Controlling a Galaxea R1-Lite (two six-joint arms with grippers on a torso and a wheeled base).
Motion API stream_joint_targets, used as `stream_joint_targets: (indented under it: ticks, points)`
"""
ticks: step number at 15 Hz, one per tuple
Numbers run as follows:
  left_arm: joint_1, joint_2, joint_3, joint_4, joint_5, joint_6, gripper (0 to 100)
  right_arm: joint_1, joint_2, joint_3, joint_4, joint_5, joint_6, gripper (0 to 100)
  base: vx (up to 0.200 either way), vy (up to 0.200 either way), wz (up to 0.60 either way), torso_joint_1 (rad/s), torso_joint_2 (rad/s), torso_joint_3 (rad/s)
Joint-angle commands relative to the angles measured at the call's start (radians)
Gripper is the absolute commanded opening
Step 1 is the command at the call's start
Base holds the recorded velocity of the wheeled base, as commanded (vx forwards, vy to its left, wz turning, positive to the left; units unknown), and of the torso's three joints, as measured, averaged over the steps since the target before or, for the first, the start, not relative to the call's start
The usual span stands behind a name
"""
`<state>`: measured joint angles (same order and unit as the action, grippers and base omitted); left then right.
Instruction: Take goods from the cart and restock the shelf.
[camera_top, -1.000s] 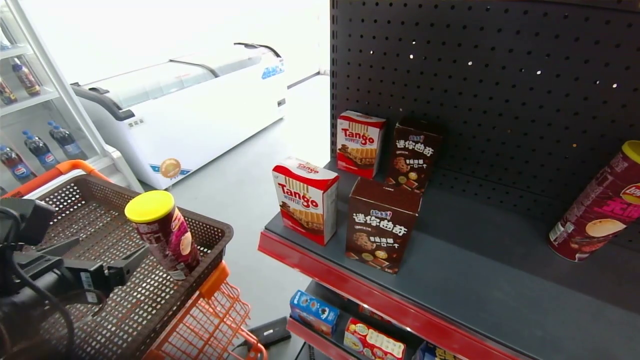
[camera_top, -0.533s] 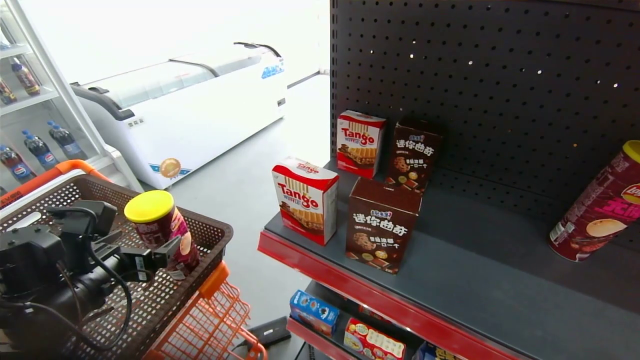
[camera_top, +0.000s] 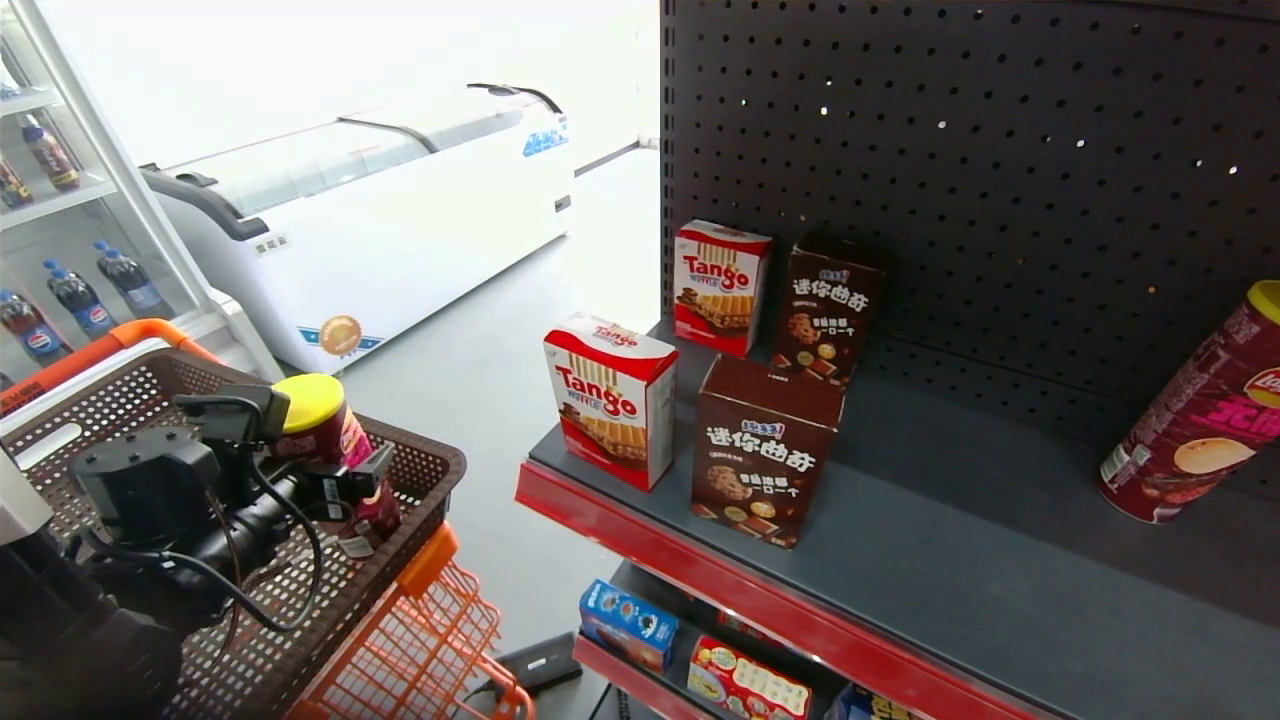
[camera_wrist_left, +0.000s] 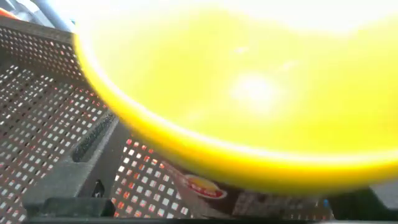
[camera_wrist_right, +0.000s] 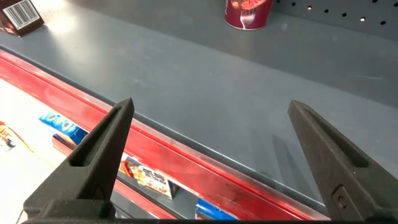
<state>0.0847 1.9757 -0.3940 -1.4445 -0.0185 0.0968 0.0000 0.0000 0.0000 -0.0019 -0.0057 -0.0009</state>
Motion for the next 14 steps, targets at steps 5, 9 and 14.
stream_joint_targets:
  ticks: [5, 9, 14]
  points:
    - [-0.003, 0.080, -0.049, -0.031, 0.000, -0.009, 0, 0.000, 0.002, 0.000, -0.001, 0.000, -0.001, 100, 0.000, 0.000, 0.00, 0.000, 0.00, 0.000]
    - [-0.014, 0.071, -0.085, -0.033, 0.000, -0.008, 0, 0.000, 0.002, 0.000, -0.001, 0.000, -0.001, 100, 0.000, 0.000, 0.00, 0.000, 0.00, 0.000]
    - [-0.052, -0.066, -0.181, 0.042, -0.003, 0.009, 0, 0.000, 0.002, 0.000, -0.001, 0.000, -0.001, 100, 0.000, 0.000, 0.00, 0.000, 0.00, 0.000]
